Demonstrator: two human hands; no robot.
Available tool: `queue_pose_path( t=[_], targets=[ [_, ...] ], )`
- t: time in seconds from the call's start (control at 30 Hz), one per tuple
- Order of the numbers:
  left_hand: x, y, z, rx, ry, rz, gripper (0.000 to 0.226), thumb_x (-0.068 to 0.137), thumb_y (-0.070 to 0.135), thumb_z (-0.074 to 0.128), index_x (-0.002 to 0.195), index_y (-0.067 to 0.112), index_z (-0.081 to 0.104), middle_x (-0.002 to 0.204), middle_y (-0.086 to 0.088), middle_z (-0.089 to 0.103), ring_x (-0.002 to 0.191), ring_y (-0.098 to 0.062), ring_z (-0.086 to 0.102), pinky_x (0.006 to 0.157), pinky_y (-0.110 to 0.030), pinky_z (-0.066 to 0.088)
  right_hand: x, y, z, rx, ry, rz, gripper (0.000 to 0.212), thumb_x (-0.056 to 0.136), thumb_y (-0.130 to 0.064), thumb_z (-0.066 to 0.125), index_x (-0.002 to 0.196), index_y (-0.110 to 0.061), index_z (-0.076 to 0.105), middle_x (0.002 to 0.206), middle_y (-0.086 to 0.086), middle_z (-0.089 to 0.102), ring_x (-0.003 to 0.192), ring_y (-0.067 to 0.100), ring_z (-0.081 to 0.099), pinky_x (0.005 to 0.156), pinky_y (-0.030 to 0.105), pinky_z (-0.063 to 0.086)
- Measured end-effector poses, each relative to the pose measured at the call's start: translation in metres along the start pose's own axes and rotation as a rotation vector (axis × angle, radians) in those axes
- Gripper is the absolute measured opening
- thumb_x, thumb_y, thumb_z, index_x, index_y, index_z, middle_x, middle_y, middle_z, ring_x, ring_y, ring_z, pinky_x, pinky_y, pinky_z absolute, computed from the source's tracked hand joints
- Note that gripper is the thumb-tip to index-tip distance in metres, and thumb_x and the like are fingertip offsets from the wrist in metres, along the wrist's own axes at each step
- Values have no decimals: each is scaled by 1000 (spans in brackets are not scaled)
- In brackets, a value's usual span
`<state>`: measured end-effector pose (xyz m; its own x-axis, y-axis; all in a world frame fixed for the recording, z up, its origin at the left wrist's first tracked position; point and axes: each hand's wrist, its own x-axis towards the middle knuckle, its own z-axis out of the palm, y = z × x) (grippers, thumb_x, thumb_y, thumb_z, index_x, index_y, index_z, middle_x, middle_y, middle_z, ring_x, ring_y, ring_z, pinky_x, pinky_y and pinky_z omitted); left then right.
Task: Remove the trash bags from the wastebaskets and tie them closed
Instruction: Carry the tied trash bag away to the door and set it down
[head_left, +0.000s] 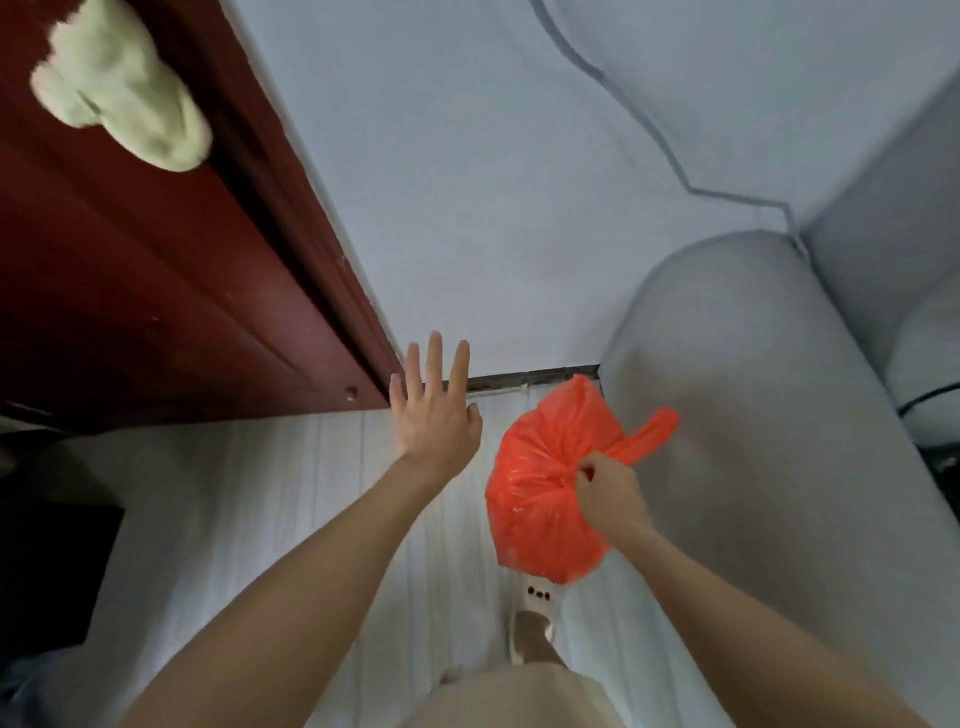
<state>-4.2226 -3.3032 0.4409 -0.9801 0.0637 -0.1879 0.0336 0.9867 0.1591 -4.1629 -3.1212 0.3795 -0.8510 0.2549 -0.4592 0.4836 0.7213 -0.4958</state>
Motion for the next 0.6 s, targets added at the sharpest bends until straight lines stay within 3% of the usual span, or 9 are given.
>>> queue_pose_path(
  t=[0.13, 0.33, 0.47, 0.6],
  targets=[
    [134, -2, 91, -25, 33, -38, 74, 92, 30, 40, 147, 26, -10, 157, -7, -16, 144, -34, -12, 118, -51, 10, 134, 42, 66, -67, -19, 55, 21, 86, -9, 49, 99, -6, 65, 108, 18, 69, 105, 32, 62, 89, 36, 44],
    [252, -21, 204, 66, 102, 5, 79, 92, 29, 42, 145, 29, -17, 154, -10, -26, 142, -37, -19, 117, -52, 3, 280, 87, 142, -173, -22, 98, 21, 86, -10, 49, 98, -7, 66, 109, 18, 68, 106, 33, 61, 87, 36, 46],
    [295, -29, 267, 155, 381, 52, 87, 78, 23, 61, 147, 26, 9, 151, -19, -3, 138, -52, 11, 109, -60, 23, 351, 100, 188, -169, -21, 148, 25, 87, -10, 47, 104, -7, 65, 114, 18, 66, 109, 34, 59, 90, 37, 46],
    [312, -40, 286, 226, 501, 58, 86, 73, 20, 63, 146, 26, 17, 147, -22, 7, 133, -56, 23, 106, -62, 26, 382, 102, 205, -120, -13, 203, 28, 88, -8, 44, 109, -7, 62, 118, 18, 64, 112, 35, 57, 93, 37, 45]
  ],
)
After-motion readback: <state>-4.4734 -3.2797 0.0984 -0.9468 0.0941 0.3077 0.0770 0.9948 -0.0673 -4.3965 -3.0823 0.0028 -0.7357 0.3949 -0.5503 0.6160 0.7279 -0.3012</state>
